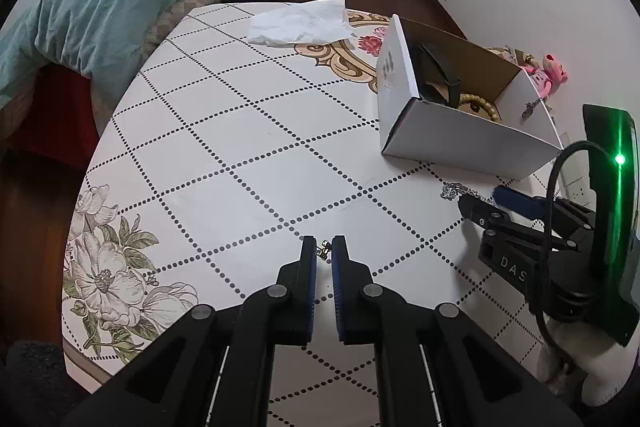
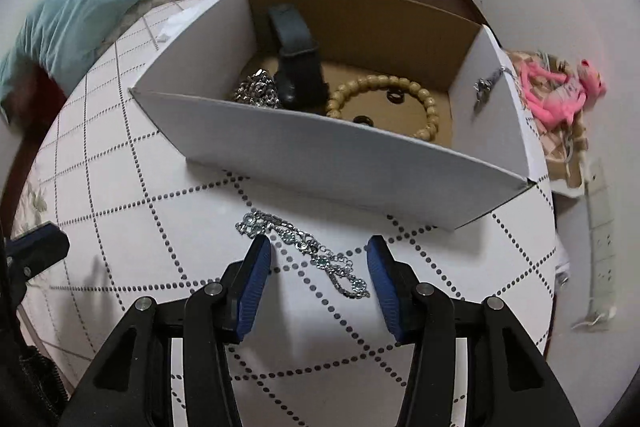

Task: Organize jewelry

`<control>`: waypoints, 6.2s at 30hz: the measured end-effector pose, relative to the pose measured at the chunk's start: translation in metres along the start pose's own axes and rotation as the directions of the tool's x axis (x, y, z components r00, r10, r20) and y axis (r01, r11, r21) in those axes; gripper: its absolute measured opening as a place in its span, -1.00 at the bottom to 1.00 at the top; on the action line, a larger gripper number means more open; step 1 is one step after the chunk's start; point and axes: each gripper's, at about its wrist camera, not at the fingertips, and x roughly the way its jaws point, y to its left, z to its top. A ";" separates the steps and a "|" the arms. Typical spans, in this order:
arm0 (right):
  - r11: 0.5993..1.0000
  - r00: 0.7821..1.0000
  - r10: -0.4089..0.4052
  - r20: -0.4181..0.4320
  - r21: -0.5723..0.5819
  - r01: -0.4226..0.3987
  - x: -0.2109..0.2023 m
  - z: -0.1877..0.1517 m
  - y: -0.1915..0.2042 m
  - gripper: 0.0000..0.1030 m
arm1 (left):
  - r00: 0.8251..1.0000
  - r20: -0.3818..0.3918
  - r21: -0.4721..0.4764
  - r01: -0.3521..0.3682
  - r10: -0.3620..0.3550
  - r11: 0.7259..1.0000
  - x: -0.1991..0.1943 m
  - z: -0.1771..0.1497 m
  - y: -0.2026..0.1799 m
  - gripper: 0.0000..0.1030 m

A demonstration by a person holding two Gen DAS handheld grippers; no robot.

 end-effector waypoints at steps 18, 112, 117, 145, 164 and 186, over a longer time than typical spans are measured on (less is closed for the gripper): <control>0.956 0.984 0.148 0.099 0.241 -0.168 -0.071 -0.037 -0.046 -0.93 | 0.997 0.021 0.088 0.072 -0.074 0.994 -0.016 0.003 -0.041 -0.90; 0.948 0.943 -0.227 0.242 0.278 0.156 -0.296 -0.008 -0.060 1.00 | 0.951 0.305 0.109 -0.095 0.058 0.989 -0.210 0.046 -0.081 1.00; 0.947 0.924 -0.236 0.300 0.282 0.151 -0.340 -0.024 -0.050 1.00 | 0.941 0.337 0.123 -0.085 0.039 0.989 -0.240 0.032 -0.081 1.00; 0.943 0.937 -0.235 0.259 0.294 0.156 -0.343 -0.007 -0.054 1.00 | 0.957 0.282 0.082 -0.090 0.063 0.993 -0.229 0.052 -0.077 1.00; 0.948 0.964 -0.210 0.162 0.277 0.159 -0.277 0.042 -0.067 1.00 | 0.974 0.197 0.095 -0.130 0.109 0.987 -0.174 0.087 -0.078 1.00; 0.948 0.970 -0.208 0.127 0.271 0.167 -0.263 0.045 -0.068 1.00 | 0.979 0.169 0.079 -0.131 0.116 0.988 -0.163 0.091 -0.073 1.00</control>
